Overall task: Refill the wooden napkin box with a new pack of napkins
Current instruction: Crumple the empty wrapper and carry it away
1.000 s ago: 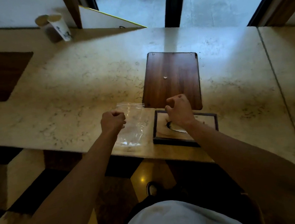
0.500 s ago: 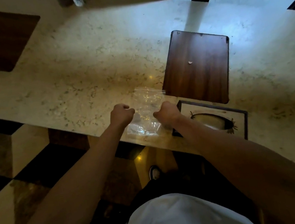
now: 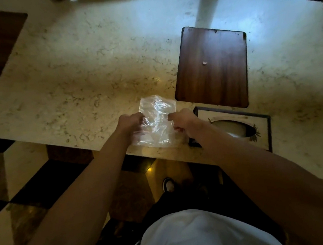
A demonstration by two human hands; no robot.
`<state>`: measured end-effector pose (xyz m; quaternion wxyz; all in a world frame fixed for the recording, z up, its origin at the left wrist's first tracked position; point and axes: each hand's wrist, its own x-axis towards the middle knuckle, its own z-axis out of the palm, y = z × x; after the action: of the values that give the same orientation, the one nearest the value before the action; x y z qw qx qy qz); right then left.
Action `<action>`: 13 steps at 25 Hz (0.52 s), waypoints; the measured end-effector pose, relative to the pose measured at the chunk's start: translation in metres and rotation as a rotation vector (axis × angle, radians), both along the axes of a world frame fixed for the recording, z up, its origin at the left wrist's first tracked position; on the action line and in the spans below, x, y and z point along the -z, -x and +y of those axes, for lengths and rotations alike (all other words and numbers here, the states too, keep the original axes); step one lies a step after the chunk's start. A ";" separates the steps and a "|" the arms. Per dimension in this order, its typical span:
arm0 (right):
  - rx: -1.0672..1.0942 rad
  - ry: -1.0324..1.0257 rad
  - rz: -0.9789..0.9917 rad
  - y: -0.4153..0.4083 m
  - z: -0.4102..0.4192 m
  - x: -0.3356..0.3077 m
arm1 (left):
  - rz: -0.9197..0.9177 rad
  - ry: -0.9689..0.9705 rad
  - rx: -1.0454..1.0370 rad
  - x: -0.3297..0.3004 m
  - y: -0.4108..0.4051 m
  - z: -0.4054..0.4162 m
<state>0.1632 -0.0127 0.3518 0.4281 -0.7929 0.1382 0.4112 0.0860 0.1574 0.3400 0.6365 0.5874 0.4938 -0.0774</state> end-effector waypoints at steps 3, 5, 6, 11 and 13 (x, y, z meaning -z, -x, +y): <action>0.162 -0.172 0.110 -0.003 -0.008 -0.009 | -0.061 0.128 -0.057 -0.012 0.001 0.001; 0.207 -0.248 0.104 -0.003 -0.014 -0.016 | -0.116 0.194 -0.050 -0.019 0.001 0.000; 0.236 -0.293 0.088 -0.004 -0.019 -0.019 | -0.139 0.219 -0.032 -0.022 -0.001 -0.002; 0.370 -0.545 -0.055 -0.007 -0.071 -0.041 | -0.259 0.359 0.185 -0.040 -0.018 -0.028; 0.391 -0.530 -0.140 -0.009 -0.097 -0.046 | -0.296 0.339 0.320 -0.046 -0.027 -0.044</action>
<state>0.1720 -0.1096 0.3983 0.6987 -0.6386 0.1462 0.2876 0.1132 0.1139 0.3861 0.7706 0.5479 0.2765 -0.1720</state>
